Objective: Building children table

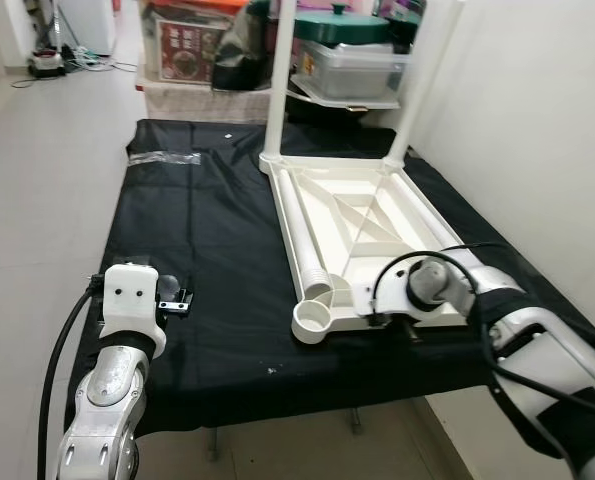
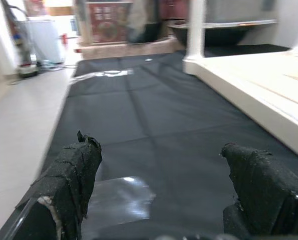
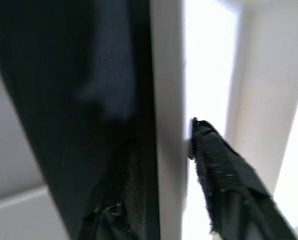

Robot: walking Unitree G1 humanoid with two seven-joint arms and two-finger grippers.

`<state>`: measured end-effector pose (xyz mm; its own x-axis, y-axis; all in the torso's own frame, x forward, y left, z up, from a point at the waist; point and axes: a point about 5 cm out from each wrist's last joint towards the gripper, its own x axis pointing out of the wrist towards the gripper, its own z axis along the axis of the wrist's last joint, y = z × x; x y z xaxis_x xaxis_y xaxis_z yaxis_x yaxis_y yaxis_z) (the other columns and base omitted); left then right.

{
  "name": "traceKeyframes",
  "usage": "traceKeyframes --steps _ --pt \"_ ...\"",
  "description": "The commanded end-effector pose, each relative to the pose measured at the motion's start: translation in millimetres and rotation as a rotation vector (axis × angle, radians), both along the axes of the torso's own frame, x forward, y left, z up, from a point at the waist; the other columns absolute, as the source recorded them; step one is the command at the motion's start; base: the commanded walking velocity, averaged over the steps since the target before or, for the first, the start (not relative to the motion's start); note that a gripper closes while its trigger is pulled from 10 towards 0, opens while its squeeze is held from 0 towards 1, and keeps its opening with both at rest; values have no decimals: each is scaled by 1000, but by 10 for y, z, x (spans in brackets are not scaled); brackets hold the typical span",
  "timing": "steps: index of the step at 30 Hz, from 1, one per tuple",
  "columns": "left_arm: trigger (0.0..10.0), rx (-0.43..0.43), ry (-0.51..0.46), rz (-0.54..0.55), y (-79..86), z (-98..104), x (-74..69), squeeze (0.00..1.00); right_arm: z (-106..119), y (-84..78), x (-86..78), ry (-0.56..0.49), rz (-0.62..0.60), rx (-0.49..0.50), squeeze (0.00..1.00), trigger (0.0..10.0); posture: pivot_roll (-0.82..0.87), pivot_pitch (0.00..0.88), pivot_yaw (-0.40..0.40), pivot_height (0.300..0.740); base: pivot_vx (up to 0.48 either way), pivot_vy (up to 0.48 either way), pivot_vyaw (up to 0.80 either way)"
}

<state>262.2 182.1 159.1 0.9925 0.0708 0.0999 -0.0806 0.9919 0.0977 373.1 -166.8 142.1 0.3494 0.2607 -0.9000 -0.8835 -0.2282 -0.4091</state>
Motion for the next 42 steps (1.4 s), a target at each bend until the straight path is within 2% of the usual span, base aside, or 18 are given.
traceKeyframes --steps 1,3,4,6,12,14,15,17,18,21,22,23,26,27,31,36,38,42 --pt "10000 -12 11 -3 -13 -29 -5 0 151 86 59 -47 5 90 1000 10000 100 0 -148 740 0 0 0" --pt "10000 -14 8 1 -2 -29 -14 0 293 186 88 -46 14 196 1000 10000 101 0 -147 740 0 0 0" --pt "10000 -14 8 1 -2 -29 -14 0 293 186 88 -46 14 196 1000 10000 101 0 -147 740 0 0 0" --pt "10000 -14 8 3 4 -30 -15 0 471 261 112 -76 48 309 1000 10000 100 0 -142 740 0 0 0" --pt "10000 -13 9 1 0 -34 -10 0 537 274 112 -84 60 363 1000 10000 97 0 -136 740 0 0 0" --pt "10000 -11 10 -2 -4 -35 0 0 592 308 149 -142 21 452 1000 10000 94 0 -131 740 0 0 0" --pt "10000 -11 10 -3 -6 -35 5 0 633 370 203 -208 -55 554 267 10000 94 0 -131 740 0 0 0" --pt "10000 -11 10 -3 -6 -35 5 0 633 370 203 -208 -55 554 267 10000 94 0 -131 740 0 0 0" --pt "10000 -11 11 -3 -7 -36 9 0 659 425 253 -272 -138 646 0 10000 94 0 -130 740 0 0 0" --pt "10000 -11 11 -3 -8 -37 13 0 627 467 278 -301 -211 705 0 10000 100 0 -130 740 0 0 0" --pt "10000 -10 12 -2 -4 -38 14 0 500 541 282 -306 -320 787 0 10000 104 0 -129 740 0 0 0" --pt "10000 -10 12 -2 -4 -38 14 0 500 541 282 -306 -320 787 0 10000 104 0 -129 740 0 0 0" --pt "10000 -7 13 -1 9 -39 9 0 263 580 231 -319 -362 751 0 10000 107 0 -123 740 0 0 0" --pt "10000 -7 13 -1 9 -39 9 0 263 580 231 -319 -362 751 0 10000 107 0 -123 740 0 0 0" --pt "10000 -3 14 -4 22 -41 9 0 35 617 115 -237 -292 681 0 10000 104 0 -120 740 0 0 0" --pt "10000 -2 15 -7 21 -44 16 0 18 562 97 -209 -247 622 0 10000 102 0 -121 740 0 0 0" --pt "10000 -3 13 -5 13 -45 18 0 52 536 146 -260 -297 604 0 10000 104 0 -127 740 0 0 0" --pt "10000 -3 13 -4 7 -45 17 0 51 545 152 -278 -289 578 0 10000 109 0 -129 740 0 0 0"
